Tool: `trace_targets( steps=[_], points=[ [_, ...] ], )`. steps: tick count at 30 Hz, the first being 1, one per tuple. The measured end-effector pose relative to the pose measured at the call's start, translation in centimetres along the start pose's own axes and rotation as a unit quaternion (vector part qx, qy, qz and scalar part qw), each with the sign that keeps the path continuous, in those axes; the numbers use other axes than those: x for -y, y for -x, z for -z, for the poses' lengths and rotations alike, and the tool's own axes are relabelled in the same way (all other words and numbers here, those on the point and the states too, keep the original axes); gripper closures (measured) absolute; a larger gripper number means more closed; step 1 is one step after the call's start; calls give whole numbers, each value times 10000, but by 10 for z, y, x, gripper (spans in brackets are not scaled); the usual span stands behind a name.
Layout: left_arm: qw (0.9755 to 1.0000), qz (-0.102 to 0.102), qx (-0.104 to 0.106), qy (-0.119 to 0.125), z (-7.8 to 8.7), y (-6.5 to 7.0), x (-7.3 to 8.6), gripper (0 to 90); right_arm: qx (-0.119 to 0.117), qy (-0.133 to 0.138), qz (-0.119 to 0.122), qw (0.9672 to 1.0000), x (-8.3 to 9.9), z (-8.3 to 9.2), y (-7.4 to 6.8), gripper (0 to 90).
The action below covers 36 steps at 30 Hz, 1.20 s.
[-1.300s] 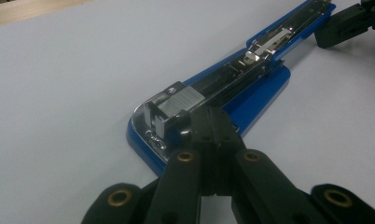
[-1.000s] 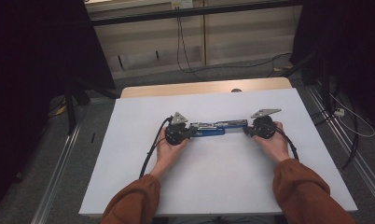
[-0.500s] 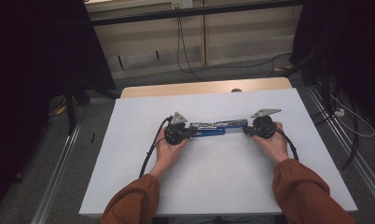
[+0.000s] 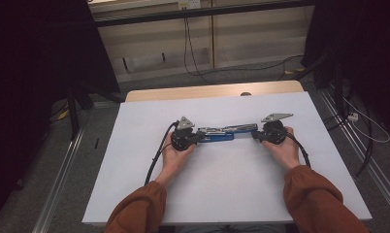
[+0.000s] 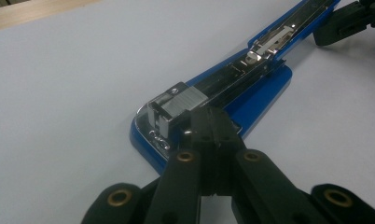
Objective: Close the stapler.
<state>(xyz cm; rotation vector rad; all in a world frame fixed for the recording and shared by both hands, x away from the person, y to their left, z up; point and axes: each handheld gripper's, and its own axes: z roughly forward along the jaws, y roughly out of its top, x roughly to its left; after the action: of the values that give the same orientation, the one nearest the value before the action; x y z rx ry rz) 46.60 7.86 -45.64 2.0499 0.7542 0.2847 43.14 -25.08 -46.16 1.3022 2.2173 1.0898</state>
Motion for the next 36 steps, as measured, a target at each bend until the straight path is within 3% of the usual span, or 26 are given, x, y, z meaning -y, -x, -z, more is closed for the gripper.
trace_targets(
  steps=[23, 36],
  points=[
    [10000, -6, 0, 12, 0, 0, 0, 900, 38, 214, -77, 9997, -1, 3, 0, 900],
    [10000, -18, 26, 14, 0, 0, 1, 900, -5, 659, -54, 9978, -5, 8, -2, 900]
  ],
)
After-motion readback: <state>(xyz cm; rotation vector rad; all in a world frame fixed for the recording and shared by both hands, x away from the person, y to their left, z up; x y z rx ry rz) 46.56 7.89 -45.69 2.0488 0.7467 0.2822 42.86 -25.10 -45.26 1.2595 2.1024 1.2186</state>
